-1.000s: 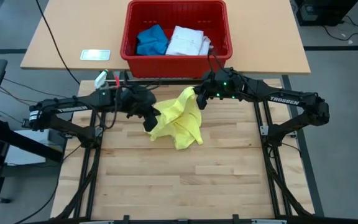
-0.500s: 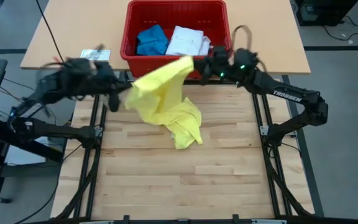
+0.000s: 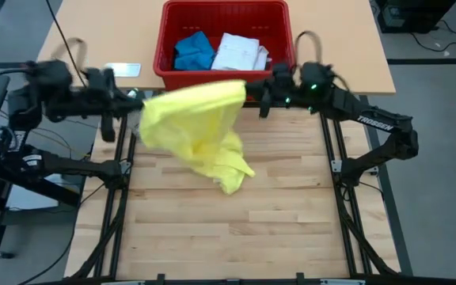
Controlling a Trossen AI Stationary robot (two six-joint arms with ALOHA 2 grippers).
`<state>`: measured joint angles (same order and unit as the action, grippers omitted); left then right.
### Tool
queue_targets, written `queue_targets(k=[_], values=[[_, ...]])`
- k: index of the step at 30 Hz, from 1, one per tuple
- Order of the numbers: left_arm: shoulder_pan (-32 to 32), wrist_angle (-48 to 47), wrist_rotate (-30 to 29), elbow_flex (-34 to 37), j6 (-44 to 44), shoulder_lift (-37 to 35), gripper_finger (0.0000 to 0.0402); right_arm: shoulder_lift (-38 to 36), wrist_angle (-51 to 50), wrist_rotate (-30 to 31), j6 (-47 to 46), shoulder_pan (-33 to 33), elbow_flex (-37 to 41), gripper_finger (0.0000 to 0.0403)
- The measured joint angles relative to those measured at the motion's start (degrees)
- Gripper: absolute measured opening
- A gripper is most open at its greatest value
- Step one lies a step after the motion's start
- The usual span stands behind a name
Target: Fold Laundry from Bin
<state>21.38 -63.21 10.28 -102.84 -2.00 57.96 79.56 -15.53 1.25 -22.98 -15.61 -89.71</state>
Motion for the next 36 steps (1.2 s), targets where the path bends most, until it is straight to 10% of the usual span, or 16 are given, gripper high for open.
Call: queue_targets(k=[8,17,28,36], values=[[-7.2,5.9,-1.0,14.1,-14.6,0.1,0.0000,-0.4,-13.0,3.7,2.5,3.9,0.0,0.0009],[-17.8,19.3,4.6,16.5,-23.9,0.1,0.0000,-7.8,-25.3,-6.9,11.6,4.4,0.0,0.0009],[-32.4,55.3,2.2,16.5,-28.9,10.2,0.0000,-22.3,-9.6,-18.6,17.2,1.4,0.0,0.0009],[-33.7,77.4,-5.6,16.5,-34.5,24.1,0.0000,-27.9,-6.3,-9.9,20.2,-0.5,-0.1,0.0009]])
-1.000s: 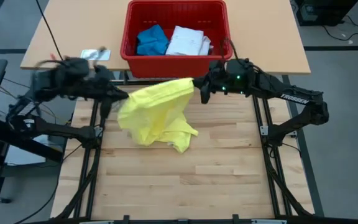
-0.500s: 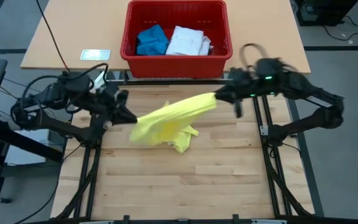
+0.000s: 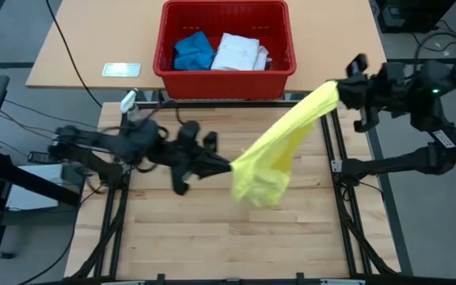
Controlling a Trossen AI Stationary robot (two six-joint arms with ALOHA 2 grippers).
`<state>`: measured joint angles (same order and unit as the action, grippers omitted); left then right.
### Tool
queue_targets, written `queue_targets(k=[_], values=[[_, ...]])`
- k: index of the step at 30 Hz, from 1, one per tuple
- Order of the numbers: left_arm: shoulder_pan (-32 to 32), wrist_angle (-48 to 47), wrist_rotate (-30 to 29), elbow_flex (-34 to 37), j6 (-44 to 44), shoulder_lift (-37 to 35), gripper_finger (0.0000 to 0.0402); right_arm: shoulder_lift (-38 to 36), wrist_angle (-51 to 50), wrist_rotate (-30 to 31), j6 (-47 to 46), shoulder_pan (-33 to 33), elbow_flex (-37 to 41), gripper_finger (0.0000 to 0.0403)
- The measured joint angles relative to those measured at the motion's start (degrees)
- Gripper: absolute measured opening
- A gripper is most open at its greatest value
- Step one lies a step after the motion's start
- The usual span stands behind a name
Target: Fold Laundry from Bin
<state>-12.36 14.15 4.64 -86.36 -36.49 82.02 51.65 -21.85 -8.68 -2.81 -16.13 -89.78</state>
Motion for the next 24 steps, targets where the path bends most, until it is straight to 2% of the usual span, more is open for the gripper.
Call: queue_targets(k=[3,6,8,11,14,17,21,24], values=[[0.0,2.2,-0.1,-2.4,-1.6,3.0,0.0000,-0.4,-1.1,2.8,2.4,-0.7,-0.9,0.0009],[-0.5,-4.2,-2.0,-5.5,-1.0,3.2,0.0000,1.0,-4.6,3.6,2.9,-1.7,-1.9,0.0009],[-1.7,-15.9,-6.5,-8.0,0.5,2.2,0.0000,3.2,-7.7,3.5,2.3,-2.2,-1.6,0.0009],[-4.6,-38.5,-17.7,-11.8,-2.4,1.4,0.0000,8.7,-12.5,2.9,-0.2,-2.4,1.2,0.0009],[-7.7,-58.1,-24.8,-13.0,-14.6,1.5,0.0000,15.3,-13.3,-0.6,-1.9,-2.4,4.9,0.0009],[-10.7,-67.5,-25.7,-10.2,-28.7,2.2,0.0000,22.0,-11.4,-5.2,-2.1,-2.4,6.9,0.0009],[-15.4,-69.8,-25.8,-3.2,-43.0,2.9,0.0000,33.4,-8.8,-9.8,-2.0,-1.7,8.9,0.0009],[-18.3,-70.7,-25.8,1.8,-52.4,2.9,0.0000,41.4,-3.0,-12.9,-2.0,-0.4,8.9,0.0009]])
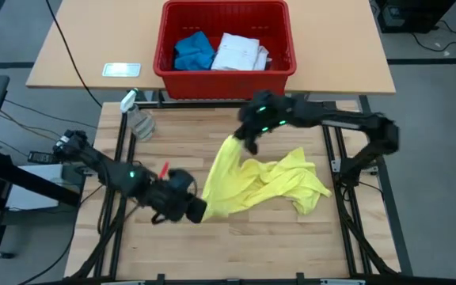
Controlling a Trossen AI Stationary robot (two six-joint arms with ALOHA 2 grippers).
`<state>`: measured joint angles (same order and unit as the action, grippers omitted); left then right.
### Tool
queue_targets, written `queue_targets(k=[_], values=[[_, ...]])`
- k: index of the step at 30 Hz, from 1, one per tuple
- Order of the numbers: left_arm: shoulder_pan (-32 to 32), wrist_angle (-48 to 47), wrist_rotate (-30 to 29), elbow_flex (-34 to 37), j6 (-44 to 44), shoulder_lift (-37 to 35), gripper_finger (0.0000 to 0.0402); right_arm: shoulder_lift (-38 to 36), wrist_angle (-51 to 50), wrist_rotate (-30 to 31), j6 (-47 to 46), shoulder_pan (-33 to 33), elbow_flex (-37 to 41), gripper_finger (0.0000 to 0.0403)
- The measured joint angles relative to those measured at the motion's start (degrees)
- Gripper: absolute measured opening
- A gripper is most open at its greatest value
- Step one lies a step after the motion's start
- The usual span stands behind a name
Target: Fold Laundry from Bin
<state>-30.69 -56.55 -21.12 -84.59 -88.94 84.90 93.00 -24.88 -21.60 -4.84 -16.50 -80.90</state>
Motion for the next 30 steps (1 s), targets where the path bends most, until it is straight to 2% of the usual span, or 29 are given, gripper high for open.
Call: queue_targets(k=[7,11,15,18,19,23,27,30], values=[[-7.1,-11.4,0.0,7.5,-18.6,-0.3,0.0000,15.3,18.9,-9.2,-7.8,2.8,0.0,0.0009],[-11.2,-13.9,2.8,11.8,-27.2,-0.6,0.0010,22.2,28.6,-9.8,-16.4,3.8,-0.2,0.0011],[-13.4,-14.0,5.9,15.9,-31.2,-1.6,0.0051,26.0,31.6,-9.8,-22.1,4.2,0.0,0.0069],[-13.6,-15.0,6.9,17.8,-31.7,-3.4,0.0092,25.3,28.3,-9.6,-22.6,4.2,-0.1,0.0129],[-13.6,-15.7,6.9,18.0,-31.7,-4.0,0.0106,24.6,26.5,-8.3,-22.0,4.1,-0.1,0.0147],[-13.2,-18.0,5.3,18.3,-31.0,-8.1,0.0157,19.4,20.2,4.4,-15.5,4.1,-0.1,0.0191],[-12.4,-15.2,-6.6,18.3,-27.6,-11.5,0.0185,13.6,16.2,14.2,-9.0,4.0,-0.2,0.0199],[-8.5,-10.7,-9.6,18.4,-18.3,-11.4,0.0187,10.0,11.9,15.7,-8.0,4.0,-0.2,0.0196]])
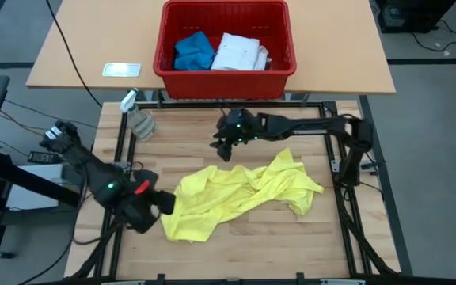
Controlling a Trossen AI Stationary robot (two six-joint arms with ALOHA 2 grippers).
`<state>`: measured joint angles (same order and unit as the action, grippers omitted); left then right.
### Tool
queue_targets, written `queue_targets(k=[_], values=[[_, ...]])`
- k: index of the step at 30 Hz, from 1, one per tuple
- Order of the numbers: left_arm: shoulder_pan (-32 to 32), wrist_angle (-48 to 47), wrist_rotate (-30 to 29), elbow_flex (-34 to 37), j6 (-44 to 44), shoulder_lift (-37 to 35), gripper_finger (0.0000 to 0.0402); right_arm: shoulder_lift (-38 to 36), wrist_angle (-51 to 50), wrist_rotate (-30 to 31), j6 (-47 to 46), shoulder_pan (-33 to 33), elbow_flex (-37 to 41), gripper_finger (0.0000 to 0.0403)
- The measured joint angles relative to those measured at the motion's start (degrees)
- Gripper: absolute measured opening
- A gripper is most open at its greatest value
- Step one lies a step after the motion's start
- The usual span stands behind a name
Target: Fold Laundry from Bin
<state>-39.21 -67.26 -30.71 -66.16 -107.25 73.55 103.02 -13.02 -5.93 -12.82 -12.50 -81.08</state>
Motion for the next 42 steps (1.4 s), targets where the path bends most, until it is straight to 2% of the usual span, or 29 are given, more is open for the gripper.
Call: queue_targets(k=[3,6,8,12,16,20,23,27,29,31,33,35,37,39,42], values=[[4.9,11.4,1.1,2.3,14.5,1.9,0.0180,-3.3,-5.7,-0.2,-0.6,0.1,0.0,0.0193],[10.0,26.5,5.8,5.9,28.2,3.5,0.0170,-5.2,-12.7,-0.7,-3.5,0.8,0.0,0.0191],[13.3,35.9,9.5,8.6,34.3,4.8,0.0163,-6.3,-16.8,-0.9,-4.9,2.0,0.1,0.0190],[19.8,46.7,18.0,14.7,38.3,8.1,0.0149,-7.3,-23.3,-1.2,-5.6,4.8,0.0,0.0189],[24.1,50.1,23.0,19.1,38.9,11.3,0.0143,-6.6,-28.4,-1.2,-5.6,7.9,0.1,0.0189],[27.4,43.4,23.1,19.6,39.0,12.3,0.0142,-6.7,-24.6,-1.3,-7.8,10.6,4.4,0.0189],[30.3,32.8,22.4,17.9,39.4,11.4,0.0142,-6.7,-21.0,-1.2,-10.2,11.7,9.5,0.0189],[34.4,14.3,16.2,13.2,43.1,9.1,0.0142,-6.4,-14.0,1.2,-14.9,12.3,18.7,0.0189],[36.8,3.9,11.8,10.5,44.8,8.0,0.0142,-6.4,-10.7,4.3,-17.5,12.3,23.1,0.0189],[39.4,-2.7,8.1,7.6,45.6,7.1,0.0142,-6.4,-9.8,7.8,-19.2,12.2,26.4,0.0189],[41.7,-8.8,5.5,4.8,46.1,6.4,0.0142,-6.4,-10.0,14.9,-20.3,12.1,28.9,0.0189],[43.2,-9.2,4.7,1.9,47.6,5.2,0.0142,-6.6,-10.6,23.2,-20.6,11.7,30.3,0.0189],[43.5,-7.6,4.7,-0.6,49.9,4.2,0.0142,-6.8,-10.8,28.9,-18.7,10.6,30.4,0.0189],[42.8,-3.2,4.7,-3.0,52.4,3.4,0.0142,-7.0,-10.6,30.3,-14.6,8.2,29.3,0.0189],[41.0,4.0,5.5,-4.7,59.0,3.0,0.0142,-7.5,-9.7,28.4,-9.6,3.9,26.3,0.0189]])
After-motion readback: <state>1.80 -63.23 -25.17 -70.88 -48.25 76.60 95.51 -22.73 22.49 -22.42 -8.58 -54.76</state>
